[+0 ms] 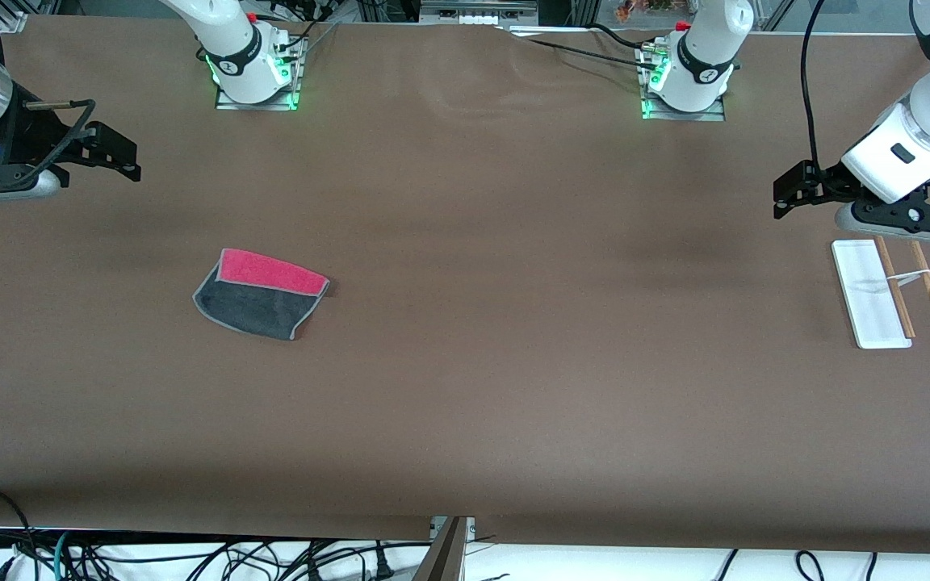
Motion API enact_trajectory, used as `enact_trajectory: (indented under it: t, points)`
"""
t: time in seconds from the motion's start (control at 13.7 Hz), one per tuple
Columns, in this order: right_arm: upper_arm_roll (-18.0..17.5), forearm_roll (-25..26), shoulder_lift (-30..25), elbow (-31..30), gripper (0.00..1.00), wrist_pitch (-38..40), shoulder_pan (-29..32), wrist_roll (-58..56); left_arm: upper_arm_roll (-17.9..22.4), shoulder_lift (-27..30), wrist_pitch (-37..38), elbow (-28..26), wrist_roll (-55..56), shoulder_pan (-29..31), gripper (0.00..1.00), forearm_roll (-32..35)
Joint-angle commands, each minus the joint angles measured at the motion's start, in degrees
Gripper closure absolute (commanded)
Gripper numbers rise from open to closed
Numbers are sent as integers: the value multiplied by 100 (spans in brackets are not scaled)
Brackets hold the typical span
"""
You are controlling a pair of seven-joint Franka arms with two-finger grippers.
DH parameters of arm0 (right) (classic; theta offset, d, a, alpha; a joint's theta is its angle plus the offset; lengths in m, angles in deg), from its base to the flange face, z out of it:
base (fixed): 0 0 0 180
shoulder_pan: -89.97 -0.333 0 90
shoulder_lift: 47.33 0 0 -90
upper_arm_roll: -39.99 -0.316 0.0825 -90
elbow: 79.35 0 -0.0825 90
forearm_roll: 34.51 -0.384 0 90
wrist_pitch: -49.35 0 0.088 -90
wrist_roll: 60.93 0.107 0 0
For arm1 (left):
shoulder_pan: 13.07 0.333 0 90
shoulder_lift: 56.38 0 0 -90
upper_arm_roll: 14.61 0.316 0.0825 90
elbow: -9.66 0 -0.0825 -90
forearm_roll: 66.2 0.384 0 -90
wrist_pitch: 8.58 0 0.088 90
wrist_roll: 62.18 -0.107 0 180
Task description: Pass towel and hang on rack
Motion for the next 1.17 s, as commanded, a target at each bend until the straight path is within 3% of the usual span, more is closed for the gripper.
enact_trajectory:
  t: [0.0,1.1]
  points:
    - [-1,55,33,104,0,125,-11,-134,25,65,53,-16,12,-6,0,-63]
    - [-19,239,77,51,0,134,-37,-336,25,56,53,2,47,-14,0,-63]
